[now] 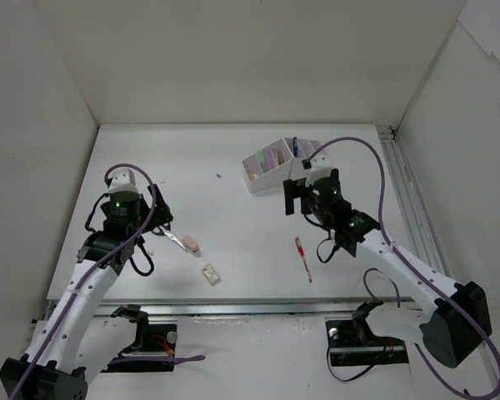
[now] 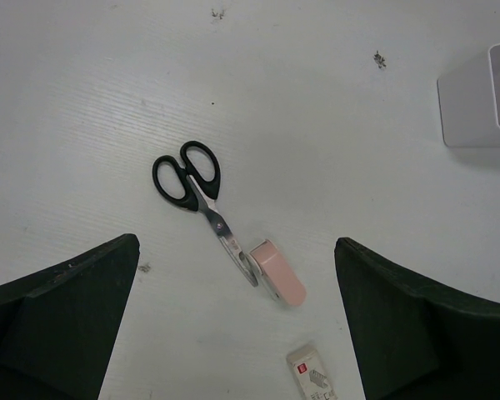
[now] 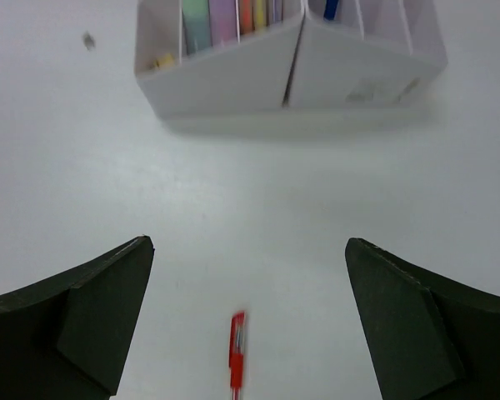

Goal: Sort the stationery into containers
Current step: Pick up the pen from the center of the board, then place the pen in the storage box.

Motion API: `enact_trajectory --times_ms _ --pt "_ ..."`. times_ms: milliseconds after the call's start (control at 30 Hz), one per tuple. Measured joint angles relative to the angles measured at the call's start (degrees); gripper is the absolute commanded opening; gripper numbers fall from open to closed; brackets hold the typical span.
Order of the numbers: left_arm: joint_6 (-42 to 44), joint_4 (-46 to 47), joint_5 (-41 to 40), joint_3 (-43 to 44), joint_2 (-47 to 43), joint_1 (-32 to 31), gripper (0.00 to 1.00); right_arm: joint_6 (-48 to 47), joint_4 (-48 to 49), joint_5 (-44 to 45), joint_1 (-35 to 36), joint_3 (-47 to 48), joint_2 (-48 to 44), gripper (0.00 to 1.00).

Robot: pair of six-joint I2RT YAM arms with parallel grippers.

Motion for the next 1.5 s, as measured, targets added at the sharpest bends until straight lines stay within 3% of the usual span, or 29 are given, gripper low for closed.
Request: enact_trajectory --times_ms 167,300,400,500,533,600,633,767,1100,1333,1500 --pt "0.0 1.0 1.7 -1.8 0.4 0.0 1.00 7.6 -9.5 1.3 3.3 -8.5 -1.7 0.98" --pt "0.0 0.9 2.3 -3.3 0.5 0.0 0.99 12.9 -13.5 0.2 4.2 -10.0 3.1 0.97" --pt "0.0 0.9 2.5 -3.6 0.3 0.0 0.99 16.2 -14.6 -0.3 4.3 -9.9 8.6 0.90" --pt "0.0 0.8 2.3 -3.6 -0.5 -0.2 0.99 18.9 -15.6 -1.2 4.3 -9.4 14.0 0.75" --pt "0.0 0.7 2.2 -3.6 -0.8 -0.3 1.00 19.6 -15.8 -1.6 4.3 -9.1 15.5 0.60" --pt "0.0 0.7 1.8 -3.6 -1.4 -0.4 0.99 20.6 -16.3 -2.0 4.3 -8.0 17.7 0.43" --pt "0.0 0.6 1.6 -3.6 -1.5 -0.4 1.00 21.2 -16.1 -2.3 4.3 -7.2 18.4 0.28" --pt "0.0 0.3 1.0 -3.6 -1.5 -0.4 0.99 22.1 -16.2 -2.2 4.3 -4.9 21.1 0.02" --pt "0.1 0.1 0.2 -3.4 1.5 -0.4 1.00 15.9 -15.9 1.5 4.1 -0.3 18.2 0.00" --pt "0.2 0.0 -0.2 -0.6 5.7 -0.4 0.99 4.7 4.1 1.4 -1.3 1.1 7.0 0.00" --pt "0.2 0.0 -1.2 2.4 8.1 -0.4 0.99 -4.3 17.2 1.2 -7.0 9.1 11.4 0.00"
